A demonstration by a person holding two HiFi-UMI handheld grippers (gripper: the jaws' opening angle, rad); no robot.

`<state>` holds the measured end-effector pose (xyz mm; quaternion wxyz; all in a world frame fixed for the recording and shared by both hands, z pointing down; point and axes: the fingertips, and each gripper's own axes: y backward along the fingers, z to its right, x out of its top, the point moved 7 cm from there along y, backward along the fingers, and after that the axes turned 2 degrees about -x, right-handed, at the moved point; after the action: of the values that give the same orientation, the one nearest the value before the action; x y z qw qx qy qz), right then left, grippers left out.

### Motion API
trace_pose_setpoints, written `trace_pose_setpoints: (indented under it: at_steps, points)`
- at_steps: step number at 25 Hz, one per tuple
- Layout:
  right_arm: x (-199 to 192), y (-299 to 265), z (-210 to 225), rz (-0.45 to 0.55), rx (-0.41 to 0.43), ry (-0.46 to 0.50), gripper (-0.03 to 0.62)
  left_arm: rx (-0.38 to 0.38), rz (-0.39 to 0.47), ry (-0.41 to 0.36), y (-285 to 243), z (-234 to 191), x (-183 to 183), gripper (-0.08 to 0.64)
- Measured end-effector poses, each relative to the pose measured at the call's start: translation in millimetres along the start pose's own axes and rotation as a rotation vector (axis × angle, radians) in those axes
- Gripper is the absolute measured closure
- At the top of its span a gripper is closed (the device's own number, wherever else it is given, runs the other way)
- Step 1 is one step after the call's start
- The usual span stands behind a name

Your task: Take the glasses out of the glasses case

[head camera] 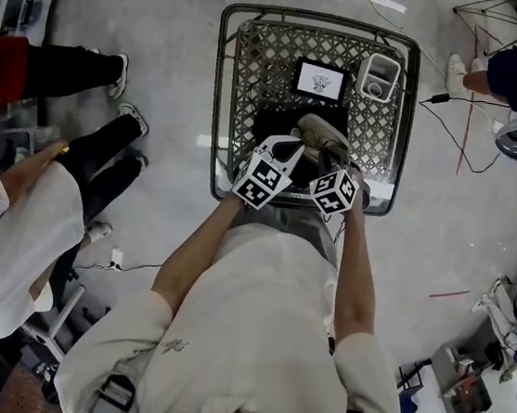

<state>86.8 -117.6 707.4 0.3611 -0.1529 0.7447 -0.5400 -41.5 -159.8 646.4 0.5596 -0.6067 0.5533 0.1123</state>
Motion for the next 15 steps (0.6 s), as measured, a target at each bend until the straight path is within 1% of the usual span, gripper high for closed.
trace_pose_setpoints:
  at_steps: [11,15]
  points:
    - [0.8,-9.7,-3.4,-0.017,0.043,0.059,0.561,-0.010,-0.032,0.032,-10.0,2.9,-12.0,0.546]
    - [-2.5,-15.1,-8.1,-0.039,0.073,0.103,0.537,-0.014,-0.027,0.033,-11.2,3.4,-12.0,0.546]
